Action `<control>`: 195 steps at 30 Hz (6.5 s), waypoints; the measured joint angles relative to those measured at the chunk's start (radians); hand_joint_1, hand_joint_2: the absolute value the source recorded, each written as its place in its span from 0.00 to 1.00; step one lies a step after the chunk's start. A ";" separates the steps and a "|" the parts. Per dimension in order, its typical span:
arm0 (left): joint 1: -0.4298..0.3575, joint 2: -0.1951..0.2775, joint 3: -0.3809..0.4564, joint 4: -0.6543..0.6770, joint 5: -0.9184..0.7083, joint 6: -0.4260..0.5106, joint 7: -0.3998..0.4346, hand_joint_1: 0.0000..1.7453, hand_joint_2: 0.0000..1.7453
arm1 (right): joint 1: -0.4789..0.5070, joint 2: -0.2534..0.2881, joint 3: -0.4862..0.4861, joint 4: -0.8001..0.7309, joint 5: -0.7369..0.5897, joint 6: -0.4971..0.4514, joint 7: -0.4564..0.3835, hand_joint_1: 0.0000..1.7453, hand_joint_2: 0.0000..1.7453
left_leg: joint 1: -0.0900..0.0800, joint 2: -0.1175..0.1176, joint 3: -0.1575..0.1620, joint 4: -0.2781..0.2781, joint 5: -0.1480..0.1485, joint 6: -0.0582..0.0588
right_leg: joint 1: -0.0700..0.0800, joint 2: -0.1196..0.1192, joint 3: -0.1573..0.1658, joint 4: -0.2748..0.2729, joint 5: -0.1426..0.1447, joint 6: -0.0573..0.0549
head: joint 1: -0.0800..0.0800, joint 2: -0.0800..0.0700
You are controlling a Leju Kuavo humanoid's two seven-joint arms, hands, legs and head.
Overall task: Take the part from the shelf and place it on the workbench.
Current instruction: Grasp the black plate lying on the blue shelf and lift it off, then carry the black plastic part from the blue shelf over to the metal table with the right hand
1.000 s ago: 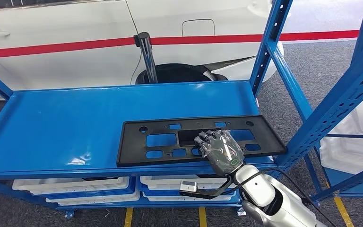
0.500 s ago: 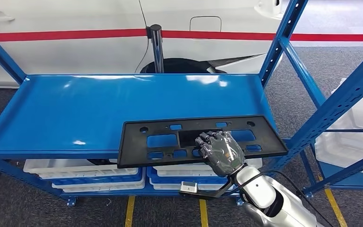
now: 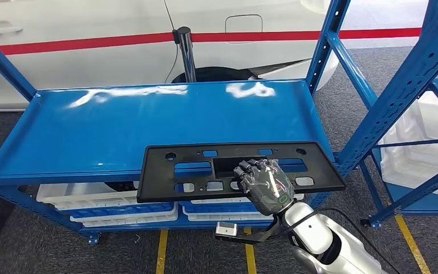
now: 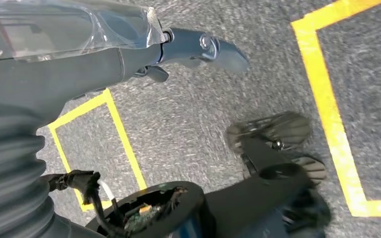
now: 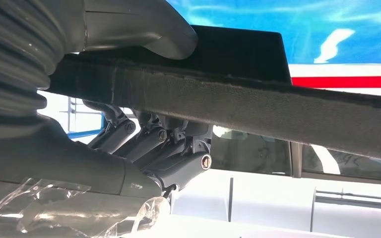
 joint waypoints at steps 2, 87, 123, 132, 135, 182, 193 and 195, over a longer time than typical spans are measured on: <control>0.001 0.000 0.000 0.000 -0.001 0.000 0.000 0.00 1.00 | 0.001 0.001 0.002 0.000 -0.004 0.001 -0.001 0.97 1.00 | 0.010 0.000 -0.016 0.086 -0.024 -0.010 | 0.000 -0.001 -0.024 0.005 0.015 0.003 | 0.000 0.000; -0.015 0.008 0.002 0.000 -0.029 0.010 0.015 0.00 1.00 | -0.016 -0.042 -0.020 -0.028 0.051 -0.003 -0.004 0.97 1.00 | 0.002 0.011 0.037 -0.261 0.255 0.022 | -0.009 0.007 0.105 0.048 -0.096 0.057 | 0.001 0.000; 0.002 0.011 0.005 0.000 -0.040 0.005 0.004 0.00 1.00 | 0.006 -0.047 -0.011 -0.028 0.056 0.001 0.001 0.97 1.00 | -0.009 0.009 0.109 -0.189 0.089 0.011 | -0.006 -0.007 0.014 0.014 -0.017 0.004 | 0.000 0.000; 0.005 0.011 0.005 0.000 -0.042 0.004 0.003 0.00 1.00 | 0.008 -0.045 -0.010 -0.028 0.061 0.007 0.003 0.97 1.00 | 0.021 0.048 0.119 -0.195 0.111 -0.017 | -0.008 -0.047 -0.002 0.021 -0.008 0.013 | 0.000 0.000; 0.000 0.011 0.005 0.000 -0.042 0.004 0.003 0.00 1.00 | 0.007 -0.044 -0.011 -0.028 0.062 0.007 0.003 0.97 1.00 | 0.017 0.056 0.142 -0.265 0.137 0.000 | -0.004 -0.071 -0.003 0.025 -0.007 0.031 | 0.001 0.000; 0.014 0.016 0.005 0.000 -0.060 0.007 0.006 0.00 1.00 | 0.044 -0.052 -0.026 -0.039 0.048 0.040 0.031 0.97 1.00 | 0.019 -0.120 0.087 -0.256 0.175 0.005 | -0.026 0.075 -0.021 0.043 -0.019 0.046 | 0.000 0.000; 0.016 0.016 0.005 0.000 -0.060 0.007 0.006 0.00 1.00 | 0.038 -0.053 -0.028 -0.042 0.050 0.052 0.031 0.97 1.00 | 0.014 0.022 0.000 -0.116 0.147 -0.010 | -0.017 -0.049 0.005 0.038 -0.040 0.022 | -0.002 0.000; 0.014 0.016 0.006 0.000 -0.062 0.007 0.007 0.00 1.00 | 0.036 -0.053 -0.028 -0.043 0.050 0.054 0.031 0.97 1.00 | 0.001 0.058 0.058 -0.232 0.188 0.004 | -0.012 -0.067 0.011 0.038 -0.047 0.029 | -0.002 0.000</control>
